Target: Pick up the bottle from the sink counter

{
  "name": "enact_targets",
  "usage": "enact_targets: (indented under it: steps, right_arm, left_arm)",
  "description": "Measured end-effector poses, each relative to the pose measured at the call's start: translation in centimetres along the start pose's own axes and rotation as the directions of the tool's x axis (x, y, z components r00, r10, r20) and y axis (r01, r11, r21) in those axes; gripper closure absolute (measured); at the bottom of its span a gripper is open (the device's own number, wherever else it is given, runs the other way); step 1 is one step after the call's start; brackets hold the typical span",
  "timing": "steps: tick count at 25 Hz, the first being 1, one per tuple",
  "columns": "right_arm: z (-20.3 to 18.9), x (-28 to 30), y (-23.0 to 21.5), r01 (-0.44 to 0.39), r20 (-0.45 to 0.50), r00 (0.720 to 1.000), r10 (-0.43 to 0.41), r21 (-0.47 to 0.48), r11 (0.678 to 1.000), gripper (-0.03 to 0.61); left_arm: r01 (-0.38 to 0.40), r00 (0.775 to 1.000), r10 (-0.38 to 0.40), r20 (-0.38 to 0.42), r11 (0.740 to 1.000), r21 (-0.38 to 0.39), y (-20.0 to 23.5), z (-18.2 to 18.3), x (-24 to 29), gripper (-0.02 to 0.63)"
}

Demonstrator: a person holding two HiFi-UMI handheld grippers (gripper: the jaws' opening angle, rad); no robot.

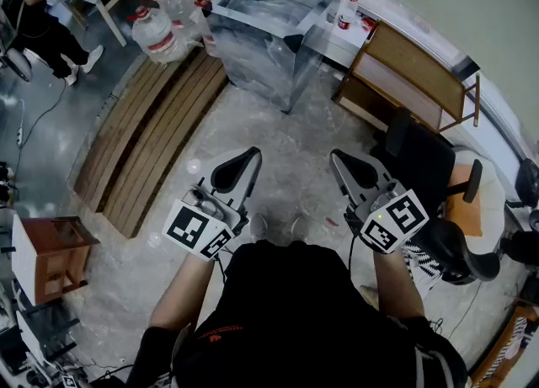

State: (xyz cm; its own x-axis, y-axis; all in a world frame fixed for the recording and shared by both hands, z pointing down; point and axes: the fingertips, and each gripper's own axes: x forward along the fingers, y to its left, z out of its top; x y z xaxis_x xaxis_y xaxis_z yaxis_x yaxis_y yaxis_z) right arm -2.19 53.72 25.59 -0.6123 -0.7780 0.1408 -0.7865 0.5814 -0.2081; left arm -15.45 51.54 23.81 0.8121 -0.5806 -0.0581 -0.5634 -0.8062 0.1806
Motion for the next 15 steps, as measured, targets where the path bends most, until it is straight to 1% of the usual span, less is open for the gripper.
enact_targets:
  steps: [5,8,15]
  right_arm:
    - [0.1,0.3,-0.5,-0.007,0.009,1.0,0.007,0.001,1.0,0.575]
    - [0.1,0.3,-0.9,-0.016,0.011,1.0,0.016,0.02,1.0,0.575]
    - [-0.2,-1.2,-1.9,-0.045,0.015,0.999,0.044,0.033,0.998,0.575]
  left_arm:
    - [0.002,1.0,-0.002,0.0,1.0,0.003,0.2,-0.1,0.7,0.595]
    - [-0.001,1.0,0.001,-0.003,1.0,0.006,0.1,-0.3,1.1,0.595]
    - [-0.026,1.0,0.026,-0.009,1.0,0.009,-1.8,-1.5,2.1,0.595]
